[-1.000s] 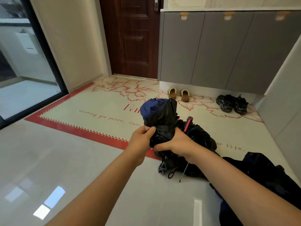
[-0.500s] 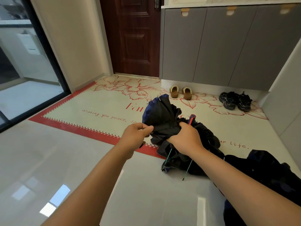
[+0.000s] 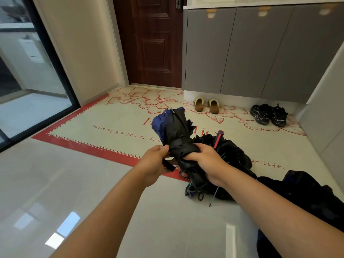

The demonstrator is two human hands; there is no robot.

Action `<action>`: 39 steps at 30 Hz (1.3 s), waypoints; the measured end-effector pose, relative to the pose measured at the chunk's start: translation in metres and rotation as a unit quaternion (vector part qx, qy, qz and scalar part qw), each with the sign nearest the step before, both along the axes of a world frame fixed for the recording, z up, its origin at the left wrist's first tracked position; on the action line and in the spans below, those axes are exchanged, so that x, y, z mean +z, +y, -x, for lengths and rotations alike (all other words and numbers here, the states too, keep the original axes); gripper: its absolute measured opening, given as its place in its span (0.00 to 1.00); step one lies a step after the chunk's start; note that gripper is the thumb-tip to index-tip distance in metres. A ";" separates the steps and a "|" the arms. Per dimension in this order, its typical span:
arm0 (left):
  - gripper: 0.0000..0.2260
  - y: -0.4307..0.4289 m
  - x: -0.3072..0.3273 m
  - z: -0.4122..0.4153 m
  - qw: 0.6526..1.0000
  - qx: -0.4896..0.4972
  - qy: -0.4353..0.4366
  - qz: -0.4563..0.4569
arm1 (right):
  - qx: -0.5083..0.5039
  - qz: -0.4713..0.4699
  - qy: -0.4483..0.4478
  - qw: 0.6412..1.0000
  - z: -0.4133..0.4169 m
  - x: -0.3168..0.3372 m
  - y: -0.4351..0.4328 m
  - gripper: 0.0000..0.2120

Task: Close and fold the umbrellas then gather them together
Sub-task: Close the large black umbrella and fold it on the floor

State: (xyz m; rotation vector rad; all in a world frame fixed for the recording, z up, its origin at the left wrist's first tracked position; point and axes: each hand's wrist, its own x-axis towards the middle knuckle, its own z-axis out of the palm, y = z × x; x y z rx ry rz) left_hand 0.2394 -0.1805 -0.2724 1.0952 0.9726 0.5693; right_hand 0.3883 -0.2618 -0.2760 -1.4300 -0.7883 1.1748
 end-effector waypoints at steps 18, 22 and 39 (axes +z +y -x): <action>0.08 -0.028 -0.003 -0.028 0.988 0.125 -0.001 -0.092 | -0.016 0.087 -0.472 0.877 0.008 0.000 -0.005 0.44; 0.08 -0.029 0.001 -0.028 0.990 0.084 0.002 -0.111 | -0.080 0.057 -0.525 0.845 0.004 -0.006 -0.004 0.32; 0.10 -0.010 0.011 -0.008 0.988 0.011 0.099 -0.114 | -0.101 0.052 -0.481 0.869 0.001 0.003 0.003 0.15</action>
